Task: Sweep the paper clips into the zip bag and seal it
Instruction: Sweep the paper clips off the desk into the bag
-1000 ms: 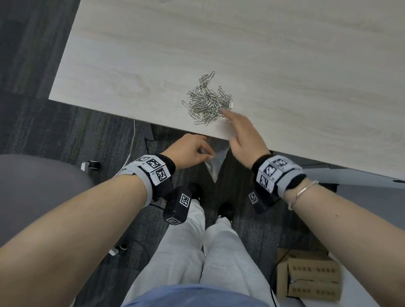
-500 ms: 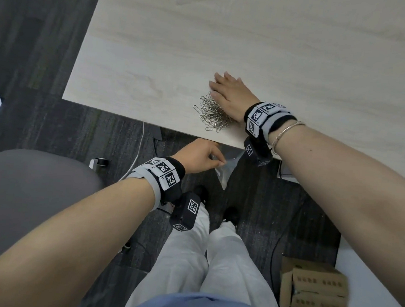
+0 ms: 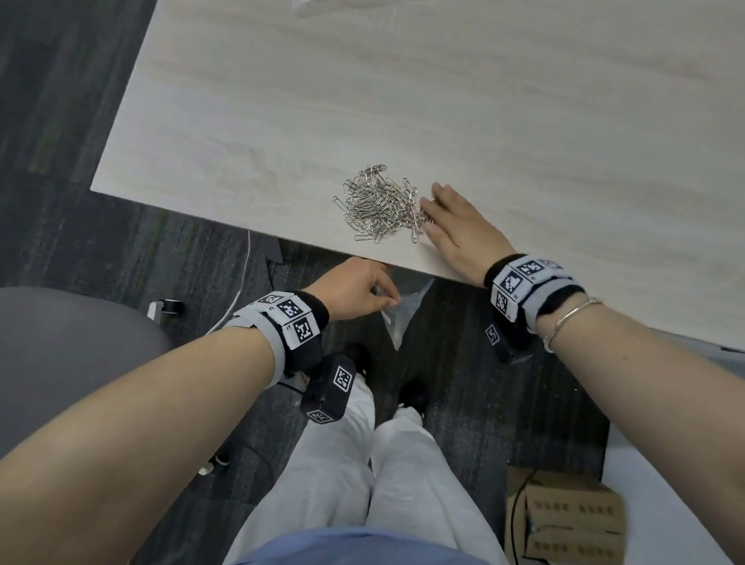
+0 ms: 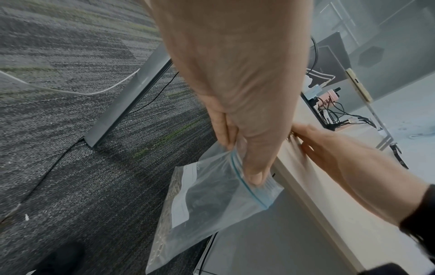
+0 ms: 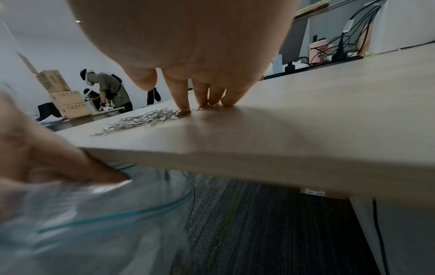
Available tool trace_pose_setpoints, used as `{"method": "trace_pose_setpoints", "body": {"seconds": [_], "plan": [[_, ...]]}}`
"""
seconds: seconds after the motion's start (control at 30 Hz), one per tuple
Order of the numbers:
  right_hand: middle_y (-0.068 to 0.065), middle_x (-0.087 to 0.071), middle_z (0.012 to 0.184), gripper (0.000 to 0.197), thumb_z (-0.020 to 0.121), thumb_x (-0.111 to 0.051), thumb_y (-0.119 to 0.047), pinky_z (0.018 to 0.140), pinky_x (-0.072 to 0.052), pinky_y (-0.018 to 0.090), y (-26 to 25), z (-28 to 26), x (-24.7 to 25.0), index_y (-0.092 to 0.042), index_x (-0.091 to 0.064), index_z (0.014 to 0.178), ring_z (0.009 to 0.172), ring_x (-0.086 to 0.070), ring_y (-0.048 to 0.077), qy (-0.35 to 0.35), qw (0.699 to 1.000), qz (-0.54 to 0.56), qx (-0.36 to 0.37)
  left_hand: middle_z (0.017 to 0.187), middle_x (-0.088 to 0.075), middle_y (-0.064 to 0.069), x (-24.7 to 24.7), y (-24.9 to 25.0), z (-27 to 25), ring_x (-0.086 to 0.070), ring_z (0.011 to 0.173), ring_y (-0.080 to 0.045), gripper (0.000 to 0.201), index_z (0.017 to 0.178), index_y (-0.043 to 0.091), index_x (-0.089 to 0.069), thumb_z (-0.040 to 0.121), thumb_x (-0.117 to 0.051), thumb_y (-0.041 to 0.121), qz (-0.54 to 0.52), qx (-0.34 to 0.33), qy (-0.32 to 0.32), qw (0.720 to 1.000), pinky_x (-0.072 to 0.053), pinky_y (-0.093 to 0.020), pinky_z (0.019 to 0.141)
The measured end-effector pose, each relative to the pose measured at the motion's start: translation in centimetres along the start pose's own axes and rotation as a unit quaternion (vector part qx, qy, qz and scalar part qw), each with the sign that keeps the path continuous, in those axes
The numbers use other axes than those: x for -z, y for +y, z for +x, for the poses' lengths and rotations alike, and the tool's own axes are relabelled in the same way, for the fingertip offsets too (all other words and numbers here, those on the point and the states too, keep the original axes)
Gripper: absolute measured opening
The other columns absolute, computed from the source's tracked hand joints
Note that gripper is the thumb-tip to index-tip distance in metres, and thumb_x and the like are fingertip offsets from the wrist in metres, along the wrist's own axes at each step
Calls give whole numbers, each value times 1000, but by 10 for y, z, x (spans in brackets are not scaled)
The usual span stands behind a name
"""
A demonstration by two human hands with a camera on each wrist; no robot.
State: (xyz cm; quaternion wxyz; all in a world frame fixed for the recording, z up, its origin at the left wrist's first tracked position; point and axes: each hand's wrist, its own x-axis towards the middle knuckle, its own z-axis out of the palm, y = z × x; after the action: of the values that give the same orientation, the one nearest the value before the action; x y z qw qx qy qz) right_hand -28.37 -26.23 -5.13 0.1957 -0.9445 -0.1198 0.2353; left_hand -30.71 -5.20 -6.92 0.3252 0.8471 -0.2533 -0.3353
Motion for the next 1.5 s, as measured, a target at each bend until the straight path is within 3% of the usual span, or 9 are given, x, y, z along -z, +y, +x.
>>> {"method": "trace_pose_setpoints", "body": {"seconds": [0.2,0.33,0.47,0.73,0.9,1.0,1.2,1.37,1.5], "plan": [[7,-8,158,53,102,-29,-30,114,4,22,-11,-24,-14,-9,-17,148,146,2,17,36,998,25,35,87,-70,-3,-1,1,-1,-63,81,-15,11,90,16,-76,83,-69,21,7,-5,10,1000,-50,-32,80],[9,-7,158,53,102,-28,-28,115,4,23,-5,-23,-12,-8,-12,149,146,0,19,84,996,41,-14,86,-69,-2,-3,-1,0,-62,81,-15,11,90,17,-76,84,-68,22,13,-2,15,1000,-51,-33,78],[11,-5,158,54,102,-27,-28,116,3,26,-4,-18,-15,-7,-11,149,146,-1,20,52,997,45,-39,84,-68,-1,-4,-2,0,-61,80,-14,11,90,18,-76,83,-69,23,22,1,23,999,-51,-34,77],[9,-4,158,55,101,-28,-29,116,4,24,-31,-37,-40,-8,-9,149,146,0,17,23,999,30,11,88,-71,-1,-6,1,-1,-63,81,-13,11,91,17,-76,83,-69,21,29,1,34,999,-49,-29,79],[9,-6,158,54,101,-30,-24,115,5,22,-31,-44,-42,-7,-11,149,146,-1,17,57,997,59,10,86,-70,-1,-7,3,-3,-57,77,-10,13,93,17,-75,84,-68,22,30,6,44,999,-45,-24,76],[9,-7,158,54,101,-30,-24,115,6,23,-24,-49,-43,-7,-11,149,146,-2,17,68,997,36,-15,90,-71,-1,-6,3,-3,-61,84,-13,13,94,17,-75,84,-68,23,24,17,46,999,-47,-28,81],[8,-5,158,55,101,-30,-27,116,6,27,-20,-51,-49,-8,-11,149,147,-1,18,68,998,2,-17,88,-69,0,-2,3,-8,-60,83,-12,13,94,16,-75,84,-69,21,13,27,55,998,-46,-25,80],[8,-4,158,55,100,-28,-28,117,6,29,-25,-55,-54,-10,-11,149,147,0,18,58,998,-23,-4,102,-70,-8,-3,3,-12,-58,110,-24,15,96,15,-75,85,-68,21,15,39,49,998,-45,-35,96],[7,-2,159,56,100,-28,-29,118,4,31,-31,-64,-60,-10,-9,149,147,2,17,40,998,-41,28,102,-68,-11,-6,2,-12,-57,111,-25,15,96,15,-74,84,-68,20,9,41,50,998,-44,-36,96]]}}
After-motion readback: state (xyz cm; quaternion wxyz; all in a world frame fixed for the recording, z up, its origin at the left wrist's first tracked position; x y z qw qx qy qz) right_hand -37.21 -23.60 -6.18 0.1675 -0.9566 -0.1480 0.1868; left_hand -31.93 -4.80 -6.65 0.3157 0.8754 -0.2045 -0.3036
